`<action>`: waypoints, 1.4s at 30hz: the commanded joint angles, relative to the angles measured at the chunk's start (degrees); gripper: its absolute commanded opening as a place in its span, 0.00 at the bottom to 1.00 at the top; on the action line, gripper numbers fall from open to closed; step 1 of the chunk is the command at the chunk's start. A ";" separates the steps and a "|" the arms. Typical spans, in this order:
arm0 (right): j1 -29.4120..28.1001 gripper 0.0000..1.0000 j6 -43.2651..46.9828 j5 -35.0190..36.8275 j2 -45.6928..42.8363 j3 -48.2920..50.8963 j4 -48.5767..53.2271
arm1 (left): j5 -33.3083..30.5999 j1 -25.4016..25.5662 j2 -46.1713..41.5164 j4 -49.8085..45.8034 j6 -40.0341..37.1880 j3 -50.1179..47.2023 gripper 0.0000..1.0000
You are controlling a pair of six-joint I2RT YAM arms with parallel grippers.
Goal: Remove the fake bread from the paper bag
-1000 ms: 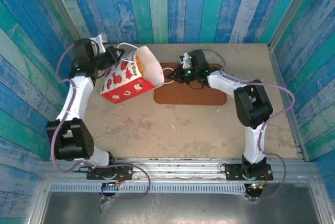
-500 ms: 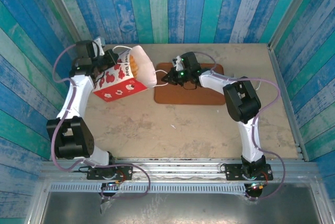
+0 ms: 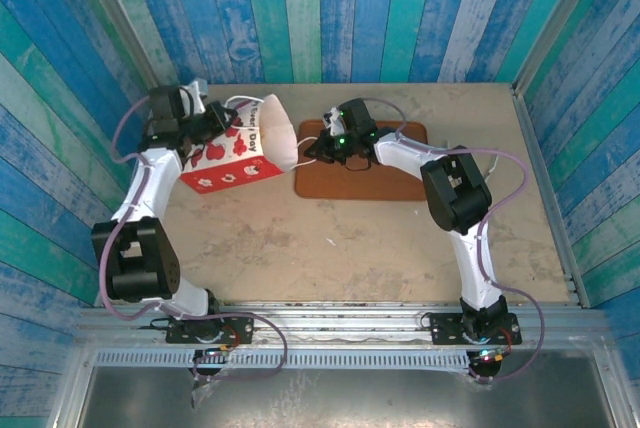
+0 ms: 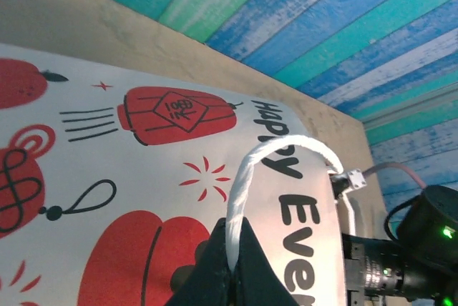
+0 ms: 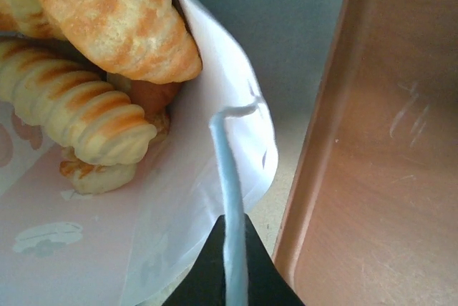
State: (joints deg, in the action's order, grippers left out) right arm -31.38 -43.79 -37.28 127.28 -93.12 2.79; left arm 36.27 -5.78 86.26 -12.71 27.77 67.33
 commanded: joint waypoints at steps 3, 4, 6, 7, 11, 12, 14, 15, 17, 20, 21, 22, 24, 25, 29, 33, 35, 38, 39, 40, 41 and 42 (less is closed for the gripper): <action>0.30 0.05 1.86 0.78 0.99 -0.35 2.16 | 0.09 0.39 -1.45 3.13 2.06 -1.29 0.00; 0.28 0.05 1.83 0.67 1.35 -0.69 2.37 | -1.77 0.33 -1.06 1.77 1.38 -0.88 0.00; 0.32 0.05 1.95 0.41 2.17 -1.40 2.66 | -6.67 0.33 0.37 -2.36 -1.34 0.81 0.00; 0.29 0.05 1.87 0.14 2.47 -1.61 2.66 | -8.20 0.17 1.09 -4.03 -2.37 1.78 0.00; 0.27 0.05 1.56 -0.34 3.58 -2.65 2.75 | -8.73 -1.65 3.41 -6.34 -4.21 3.83 0.00; 0.33 0.05 1.50 -0.41 3.77 -2.94 2.77 | -8.56 -2.03 3.56 -6.30 -4.09 3.91 0.00; 0.27 0.05 1.43 -0.56 4.19 -3.51 2.84 | -7.65 -2.51 3.63 -5.76 -3.99 4.02 0.00; 0.21 0.05 1.35 -0.65 4.45 -3.83 2.84 | -7.89 -2.55 3.64 -5.93 -4.19 4.18 0.00; 0.10 0.05 1.39 -0.63 5.05 -4.79 3.16 | -10.37 -2.81 3.37 -6.41 -4.47 4.35 0.00; -0.16 0.05 1.46 -0.60 6.19 -6.31 4.11 | -9.99 -3.18 3.81 -6.38 -4.63 4.20 0.00; -0.25 0.05 1.42 -0.69 6.54 -6.53 4.23 | -9.60 -3.19 4.05 -6.73 -5.05 4.38 0.00; -0.32 0.05 1.27 -0.69 6.86 -6.72 4.31 | -10.12 -3.18 4.31 -7.47 -5.41 4.48 0.00; -0.31 0.04 1.34 -0.65 7.29 -6.90 4.67 | -11.03 -3.18 4.42 -7.68 -6.07 3.94 0.00; -0.40 0.04 1.30 -0.60 7.44 -6.83 4.77 | -11.67 -3.12 4.35 -8.03 -6.39 3.67 0.00; -0.41 0.05 1.69 -0.34 6.84 -6.14 4.77 | -9.41 -2.73 3.58 -8.04 -7.14 2.85 0.00; -0.40 0.07 2.37 0.05 4.55 -5.00 4.84 | -3.48 -1.23 2.45 -6.04 -6.27 2.44 0.00; -0.33 0.10 3.02 0.61 2.93 -4.11 4.99 | -0.82 -0.17 2.12 -5.80 -6.15 2.54 0.00; -0.13 0.15 3.77 1.04 0.64 -2.23 5.12 | 3.42 1.24 1.36 -5.16 -5.87 2.13 0.00; 0.04 0.17 3.88 1.21 -0.10 -1.46 5.12 | 3.98 1.47 0.90 -4.82 -5.44 1.70 0.00; 0.13 0.19 3.98 1.37 -0.89 -0.85 5.12 | 4.23 1.69 0.29 -4.11 -4.68 1.14 0.00; 0.32 0.19 4.21 1.42 -1.47 -0.25 5.12 | 4.67 1.87 -0.21 -3.60 -4.14 0.73 0.00; 0.47 0.19 4.45 1.54 -2.18 0.39 5.12 | 5.07 2.08 -0.69 -3.26 -3.67 0.46 0.00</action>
State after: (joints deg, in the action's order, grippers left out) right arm -31.33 -40.80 -36.58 129.10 -94.13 7.38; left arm 37.95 -3.97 88.14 -17.80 22.98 68.99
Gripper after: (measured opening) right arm 0.191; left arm 0.044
